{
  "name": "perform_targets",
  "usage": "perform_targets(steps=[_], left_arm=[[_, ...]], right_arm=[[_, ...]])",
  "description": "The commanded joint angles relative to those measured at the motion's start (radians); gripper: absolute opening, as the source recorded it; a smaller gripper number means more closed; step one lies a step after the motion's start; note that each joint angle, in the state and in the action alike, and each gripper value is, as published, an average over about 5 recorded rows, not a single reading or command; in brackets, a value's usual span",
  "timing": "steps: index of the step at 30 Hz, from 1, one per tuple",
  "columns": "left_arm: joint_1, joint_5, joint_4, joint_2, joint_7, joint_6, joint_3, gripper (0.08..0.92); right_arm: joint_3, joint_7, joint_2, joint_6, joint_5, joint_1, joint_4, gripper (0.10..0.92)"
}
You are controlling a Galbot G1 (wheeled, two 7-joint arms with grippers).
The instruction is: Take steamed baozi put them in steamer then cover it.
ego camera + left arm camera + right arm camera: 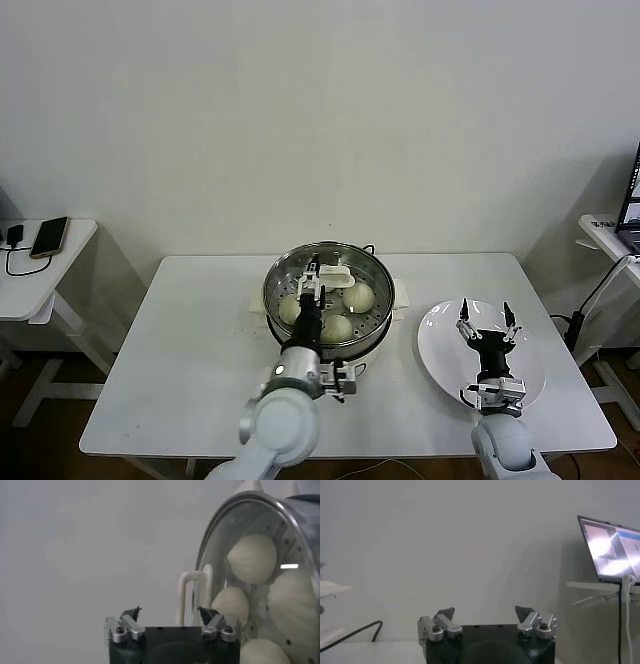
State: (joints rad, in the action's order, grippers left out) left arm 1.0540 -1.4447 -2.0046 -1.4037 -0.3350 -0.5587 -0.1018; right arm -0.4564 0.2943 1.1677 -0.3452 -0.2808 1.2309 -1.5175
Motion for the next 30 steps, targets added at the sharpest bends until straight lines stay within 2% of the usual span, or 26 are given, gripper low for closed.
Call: perform_targets(steps=[1, 4, 7, 13, 17, 23, 30], left_arm=[[0.061, 0.703, -0.241, 0.093, 0.328, 0.060, 0.199, 0.822], [0.052, 1.058, -0.214, 0.101, 0.522, 0.117, 0.319, 0.822], [0.072, 1.338, -0.166, 0.101, 0.613, 0.166, 0.454, 0.823], [0.154, 1.545, 0.011, 0.099, 0.538, 0.431, 0.626, 0.823], [0.184, 1.584, 0.079, 0.096, 0.513, 0.487, 0.659, 0.823], [0.249, 1.582, 0.094, 0.074, 0.470, 0.559, 0.665, 0.823], [0.263, 1.544, 0.115, 0.080, 0.437, 0.592, 0.648, 0.823]], right_arm=[[-0.004, -0.026, -0.010, 0.034, -0.050, 0.021, -0.033, 0.823], [-0.005, -0.027, -0.017, 0.114, -0.090, 0.040, -0.066, 0.823], [-0.014, -0.031, -0.019, 0.198, -0.110, 0.065, -0.106, 0.823], [-0.046, -0.104, -0.016, 0.224, -0.187, 0.103, -0.148, 0.823], [-0.046, -0.129, -0.019, 0.209, -0.193, 0.110, -0.139, 0.823], [-0.045, -0.145, -0.023, 0.196, -0.180, 0.119, -0.132, 0.823], [-0.032, -0.134, -0.035, 0.188, -0.158, 0.124, -0.134, 0.823]])
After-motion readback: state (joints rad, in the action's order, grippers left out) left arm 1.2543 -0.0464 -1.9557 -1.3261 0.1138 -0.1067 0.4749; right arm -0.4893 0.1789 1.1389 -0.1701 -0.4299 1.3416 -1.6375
